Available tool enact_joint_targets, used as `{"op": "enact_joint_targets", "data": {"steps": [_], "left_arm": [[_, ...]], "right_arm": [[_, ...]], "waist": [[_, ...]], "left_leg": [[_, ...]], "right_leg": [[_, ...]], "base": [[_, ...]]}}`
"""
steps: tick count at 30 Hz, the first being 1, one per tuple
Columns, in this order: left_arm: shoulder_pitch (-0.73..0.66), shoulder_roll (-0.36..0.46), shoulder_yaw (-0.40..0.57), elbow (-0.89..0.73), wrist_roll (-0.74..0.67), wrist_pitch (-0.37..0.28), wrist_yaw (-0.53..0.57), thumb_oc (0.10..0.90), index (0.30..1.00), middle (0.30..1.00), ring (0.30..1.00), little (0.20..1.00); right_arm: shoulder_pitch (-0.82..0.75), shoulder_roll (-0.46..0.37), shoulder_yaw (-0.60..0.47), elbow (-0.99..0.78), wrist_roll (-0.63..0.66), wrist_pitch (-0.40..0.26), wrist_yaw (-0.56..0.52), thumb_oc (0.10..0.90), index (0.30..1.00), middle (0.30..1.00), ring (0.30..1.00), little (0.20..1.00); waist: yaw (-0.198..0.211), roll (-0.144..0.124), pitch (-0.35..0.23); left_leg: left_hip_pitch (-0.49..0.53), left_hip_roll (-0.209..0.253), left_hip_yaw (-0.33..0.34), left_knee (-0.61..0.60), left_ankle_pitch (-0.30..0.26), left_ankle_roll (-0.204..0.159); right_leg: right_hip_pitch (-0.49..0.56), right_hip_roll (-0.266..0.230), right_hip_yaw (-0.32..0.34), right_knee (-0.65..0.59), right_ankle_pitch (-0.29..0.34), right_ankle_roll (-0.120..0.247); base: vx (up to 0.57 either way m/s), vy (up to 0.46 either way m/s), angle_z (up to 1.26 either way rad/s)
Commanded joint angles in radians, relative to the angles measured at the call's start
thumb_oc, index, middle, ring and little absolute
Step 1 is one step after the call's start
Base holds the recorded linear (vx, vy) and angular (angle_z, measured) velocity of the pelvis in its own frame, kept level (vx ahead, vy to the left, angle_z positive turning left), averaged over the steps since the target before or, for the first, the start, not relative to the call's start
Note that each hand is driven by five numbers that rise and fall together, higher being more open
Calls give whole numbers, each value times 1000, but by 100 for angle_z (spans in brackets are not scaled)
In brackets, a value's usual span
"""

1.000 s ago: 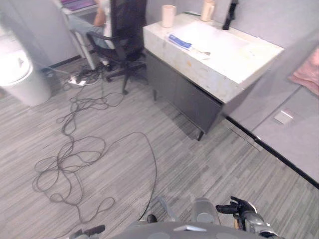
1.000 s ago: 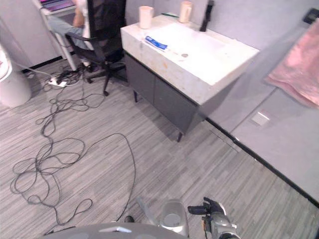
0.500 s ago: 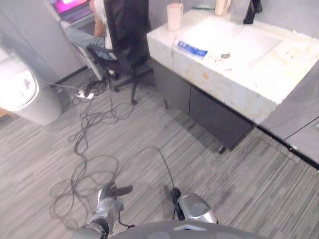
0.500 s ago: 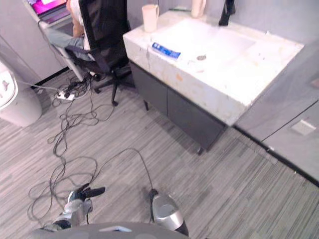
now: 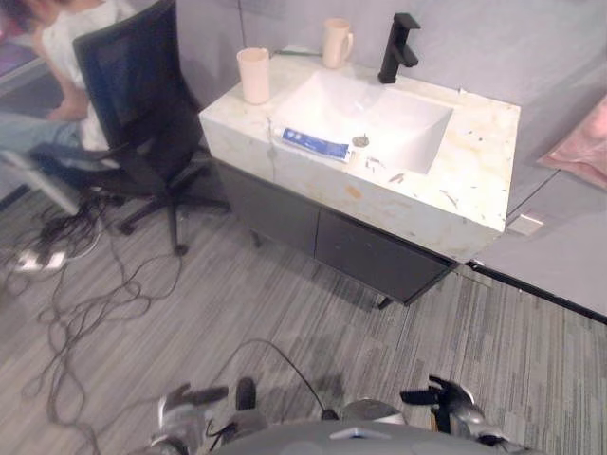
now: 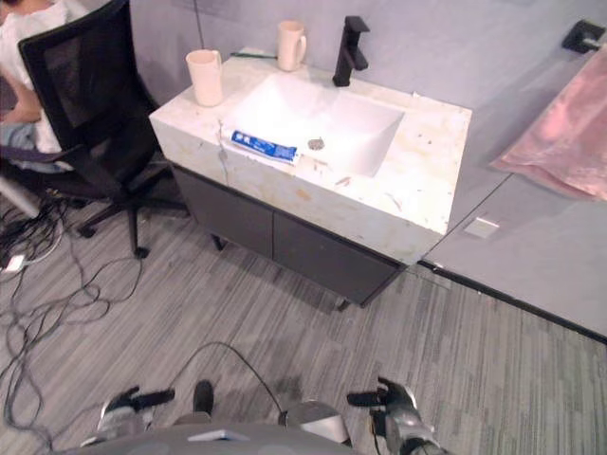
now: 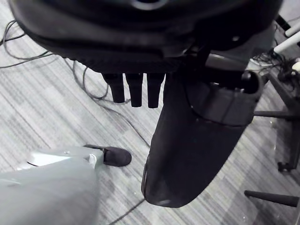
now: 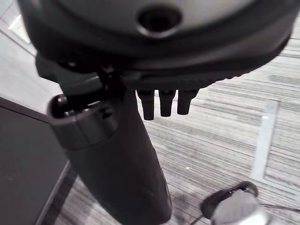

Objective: Organize the bathroom.

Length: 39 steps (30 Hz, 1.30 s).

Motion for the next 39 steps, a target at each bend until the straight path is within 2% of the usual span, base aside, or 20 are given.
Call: {"op": "enact_joint_targets", "data": {"steps": [1, 2, 3, 4, 5, 6, 7, 8, 9, 10, 13, 15, 17, 19, 21, 23, 26, 28, 32, 39], "left_arm": [[-55, 70, -33, -36, 142, -46, -1, 800, 900, 900, 900, 900], [-49, 75, -45, -33, 137, -39, 11, 800, 900, 900, 900, 900], [-49, 75, -45, -33, 137, -39, 11, 800, 900, 900, 900, 900], [-40, 79, -42, -28, 128, -35, 14, 800, 900, 900, 900, 900], [-31, 77, -24, -20, 101, -45, 28, 800, 900, 900, 900, 900], [-31, 77, -24, -20, 101, -45, 28, 800, 900, 900, 900, 900], [-24, 72, -12, -22, 87, -65, 44, 800, 900, 900, 900, 900], [-21, 68, -10, -26, 80, -71, 54, 800, 900, 900, 900, 900], [-17, 67, -11, -31, 63, -81, 65, 800, 900, 900, 900, 900], [-14, 61, 0, -35, 52, -87, 84, 800, 900, 900, 900, 900], [-5, 60, 9, -42, 78, -101, 79, 800, 900, 900, 900, 900], [-6, 61, 9, -38, 79, -99, 72, 800, 900, 900, 900, 900], [0, 61, 33, -37, 49, -96, 68, 800, 900, 900, 900, 900], [7, 61, 47, -42, 38, -98, 74, 800, 900, 900, 900, 900], [11, 55, 59, -45, 15, -109, 101, 800, 900, 900, 900, 900], [10, 53, 67, -46, 22, -114, 130, 800, 900, 900, 900, 900], [-4, 51, 64, -43, 62, -126, 184, 800, 900, 900, 900, 900], [-12, 43, 58, -46, 110, -123, 203, 800, 900, 900, 900, 900], [-13, 55, 32, -47, 97, -144, 248, 800, 900, 900, 900, 900], [2, 43, 41, -38, 56, -155, 282, 800, 900, 900, 900, 900]], "right_arm": [[42, -39, -50, -21, -10, -69, 13, 800, 900, 900, 900, 900], [44, -37, -41, -28, -36, -76, 32, 800, 900, 900, 900, 900], [44, -37, -41, -28, -36, -76, 32, 800, 900, 900, 900, 900], [43, -32, -32, -30, -38, -96, 38, 800, 900, 900, 900, 900], [34, -22, -25, -27, -88, -113, 46, 800, 900, 900, 900, 900], [34, -22, -25, -27, -89, -113, 45, 800, 900, 900, 900, 900], [23, -13, -15, -31, -97, -118, 44, 800, 900, 900, 900, 900], [20, -10, -11, -32, -91, -120, 42, 800, 900, 900, 900, 900], [14, -8, -8, -27, -85, -119, 44, 800, 900, 900, 900, 900], [8, -2, -7, -19, -93, -111, 47, 800, 900, 900, 900, 900], [6, 5, -15, 9, -40, -117, 42, 800, 900, 900, 900, 900], [12, 4, -24, 15, -29, -118, 35, 800, 900, 900, 900, 900], [29, -2, -35, 19, -74, -111, 35, 800, 900, 900, 900, 900], [34, -15, -18, -3, -137, -85, 29, 800, 900, 900, 900, 900], [29, -28, -3, -11, -130, -80, 31, 800, 900, 900, 900, 900], [20, -34, -2, -5, -133, -93, 38, 800, 900, 900, 900, 900], [5, -28, 6, -4, -106, -114, 26, 800, 900, 900, 900, 900], [-1, -17, 12, -19, -100, -104, 6, 800, 900, 900, 900, 900], [-1, -13, 1, -3, -111, -130, 23, 800, 900, 900, 900, 900], [-10, 8, 62, -23, -216, -173, 56, 800, 900, 900, 900, 900]], "waist": [[-39, 60, 30], [-40, 63, 45], [-38, 65, 43], [-38, 62, 49], [-33, 43, 49], [-32, 44, 52], [-23, 26, 53], [-17, 23, 49], [2, 11, 47], [24, 11, 48], [21, 15, 31], [23, 15, 21], [22, 13, 13], [44, -4, 16], [74, -21, 26], [87, -30, 26], [76, -45, 15], [73, -37, 14], [62, -9, 0], [94, -8, -41]], "left_leg": [[36, -18, 107, 98, -167, 99], [61, -28, 160, 96, -186, 106], [59, -26, 161, 96, -186, 106], [83, -36, 216, 87, -201, 107], [115, -57, 306, 72, -213, 97], [118, -56, 306, 71, -213, 96], [147, -69, 380, 55, -223, 86], [164, -76, 401, 43, -243, 81], [180, -88, 442, 32, -254, 84], [205, -85, 484, 1, -248, 90], [217, -88, 464, -33, -226, 84], [208, -84, 463, -7, -231, 87], [185, -87, 444, 114, -262, 73], [91, -78, 390, 290, -158, 32], [19, -85, 316, 376, -157, 36], [23, -81, 299, 342, -178, 49], [82, -34, 307, 198, -193, 72], [88, -38, 314, 180, -214, 75], [148, -47, 327, 49, -192, 66], [171, -47, 327, -37, -169, 65]], "right_leg": [[-348, -120, -75, 406, 181, 46], [-371, -143, -110, 426, 188, 43], [-373, -141, -110, 424, 191, 43], [-352, -162, -150, 350, 189, 44], [-296, -196, -254, 155, 181, 53], [-292, -194, -254, 152, 181, 52], [-245, -206, -367, -22, 164, 50], [-230, -198, -414, -84, 152, 54], [-225, -209, -523, -149, 178, 51], [-204, -249, -596, -157, 192, 50], [-174, -163, -502, -235, 193, 37], [-155, -153, -495, -236, 180, 23], [-129, -136, -460, -251, 177, 0], [-93, -127, -423, -288, 185, -35], [-49, -125, -373, -295, 168, -46], [-27, -123, -354, -306, 162, -45], [-31, -141, -345, -302, 163, -26], [-47, -160, -360, -271, 155, -16], [-65, -182, -381, -263, 165, 17], [-31, -190, -410, -279, 150, 35]], "base": [[152, 328, -62], [109, 210, -76], [144, 222, -105], [170, 169, -121], [171, 169, -128], [146, 89, -121], [121, 49, -137], [151, 59, -165], [133, 50, -161], [102, 11, -124], [132, -64, -95], [153, -35, 9], [207, -42, 37], [120, -28, -20], [148, 69, -69], [134, 148, -91], [114, 230, -74], [73, 193, -34], [76, 201, 34], [17, 13, 20]]}}
